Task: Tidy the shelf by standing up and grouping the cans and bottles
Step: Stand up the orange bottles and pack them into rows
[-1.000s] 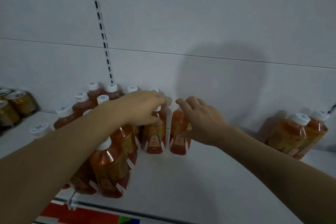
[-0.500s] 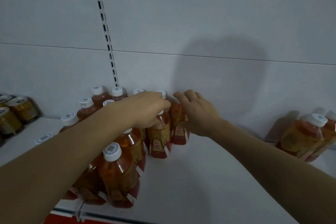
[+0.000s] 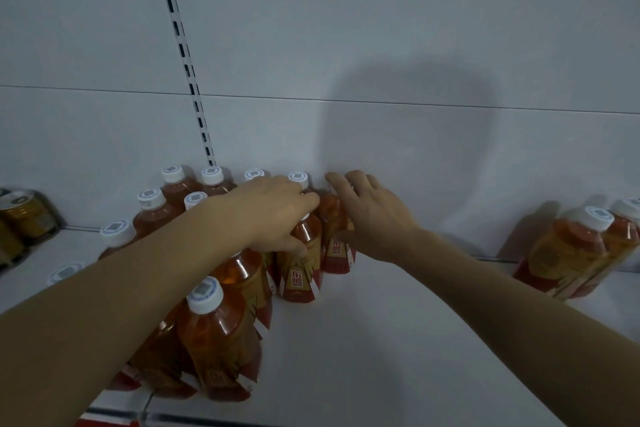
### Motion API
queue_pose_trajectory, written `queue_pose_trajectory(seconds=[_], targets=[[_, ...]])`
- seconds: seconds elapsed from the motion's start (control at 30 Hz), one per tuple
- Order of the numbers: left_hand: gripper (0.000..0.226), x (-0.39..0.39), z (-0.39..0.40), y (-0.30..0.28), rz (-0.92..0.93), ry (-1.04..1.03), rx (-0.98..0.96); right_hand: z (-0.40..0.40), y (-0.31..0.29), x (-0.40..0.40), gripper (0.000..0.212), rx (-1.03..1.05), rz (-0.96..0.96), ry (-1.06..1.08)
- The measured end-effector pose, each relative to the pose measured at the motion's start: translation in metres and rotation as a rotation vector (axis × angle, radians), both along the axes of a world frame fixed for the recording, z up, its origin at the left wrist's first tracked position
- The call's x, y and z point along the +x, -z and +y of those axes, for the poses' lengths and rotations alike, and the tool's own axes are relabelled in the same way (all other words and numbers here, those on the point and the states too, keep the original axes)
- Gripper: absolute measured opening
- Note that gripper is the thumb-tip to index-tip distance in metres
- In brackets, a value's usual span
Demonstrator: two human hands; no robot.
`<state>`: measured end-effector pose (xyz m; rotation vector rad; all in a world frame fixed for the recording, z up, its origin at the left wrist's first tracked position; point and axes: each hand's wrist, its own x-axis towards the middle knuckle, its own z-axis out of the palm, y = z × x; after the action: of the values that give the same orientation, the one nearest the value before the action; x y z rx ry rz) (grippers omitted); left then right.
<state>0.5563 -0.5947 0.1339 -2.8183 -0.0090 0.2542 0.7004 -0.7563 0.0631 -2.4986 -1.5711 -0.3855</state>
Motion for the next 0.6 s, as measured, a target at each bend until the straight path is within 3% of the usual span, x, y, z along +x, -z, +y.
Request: queue_pose_trajectory(seconds=[0.2,0.6], targets=[[0.054,0.0028,0.0015,-0.0052,0.034,-0.015,-0.053,-0.0002,0.0004,-0.0005,0.101,0.011,0.013,0.004],[0.065,-0.0019,0.0052,-0.0004,-0.018,-0.003,0.000,-0.0003,-0.0027,-0.0008,0.102,-0.036,-0.039,0.036]])
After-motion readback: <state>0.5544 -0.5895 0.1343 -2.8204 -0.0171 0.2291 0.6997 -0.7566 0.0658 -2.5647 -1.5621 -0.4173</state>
